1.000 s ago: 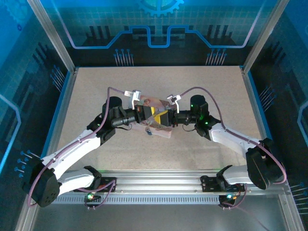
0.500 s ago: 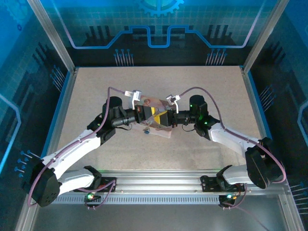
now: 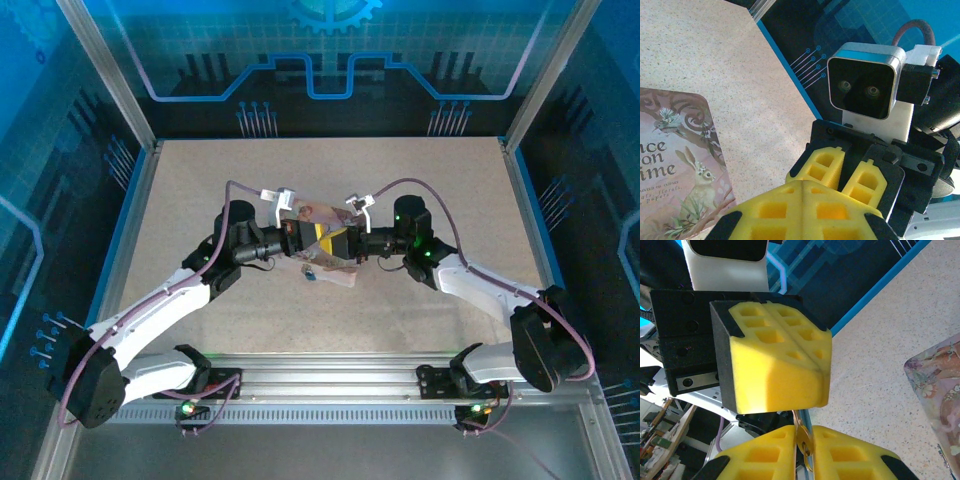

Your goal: Unlock a padlock with a key

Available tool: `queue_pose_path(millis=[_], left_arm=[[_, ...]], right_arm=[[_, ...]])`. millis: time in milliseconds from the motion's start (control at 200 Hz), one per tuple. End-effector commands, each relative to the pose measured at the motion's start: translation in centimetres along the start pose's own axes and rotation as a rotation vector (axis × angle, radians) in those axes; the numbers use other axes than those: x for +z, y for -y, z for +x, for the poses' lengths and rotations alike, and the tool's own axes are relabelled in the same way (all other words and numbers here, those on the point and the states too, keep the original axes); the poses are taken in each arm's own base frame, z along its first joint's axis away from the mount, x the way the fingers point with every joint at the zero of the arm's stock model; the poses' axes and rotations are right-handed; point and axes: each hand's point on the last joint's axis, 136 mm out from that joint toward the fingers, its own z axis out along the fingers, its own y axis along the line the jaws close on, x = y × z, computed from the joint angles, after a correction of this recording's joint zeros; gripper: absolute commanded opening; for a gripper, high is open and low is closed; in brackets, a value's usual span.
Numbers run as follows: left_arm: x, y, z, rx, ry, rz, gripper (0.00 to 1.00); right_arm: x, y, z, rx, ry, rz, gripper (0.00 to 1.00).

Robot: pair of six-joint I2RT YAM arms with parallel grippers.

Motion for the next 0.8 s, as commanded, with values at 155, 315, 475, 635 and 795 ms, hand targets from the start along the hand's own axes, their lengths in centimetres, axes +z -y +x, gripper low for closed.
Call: queue_pose_path(millis=[155,315,475,635,795], left_arm=[[0.0,1.3,-0.9,0.043,0.014,0.030,0.00],[0.0,1.2,-0.9,0.042,0.015,0.027,0.00],[-0.1,1.2,-0.9,0.041,0.016,0.025,0.00],[-0.1,1.2,-0.9,0.040,0.016,0.023,0.00],[-0.1,1.1,-0.8,0.041,0.014,0.021,0.00]], right_arm=[[0.3,-0.7,0.1,-0.013,-0.015,-0.016,0.19],[0.2,-0.6,0.5,-0.005,-0.028,-0.015,0.20],[0.3,-0.3,0.7,0.003,-0.034,-0.010,0.20],[0.2,-0.4,0.7,0.000,-0.031,-0.009,0.18],[0.1,-0.4,0.7,-0.002,-0.032,-0.005,0.09]])
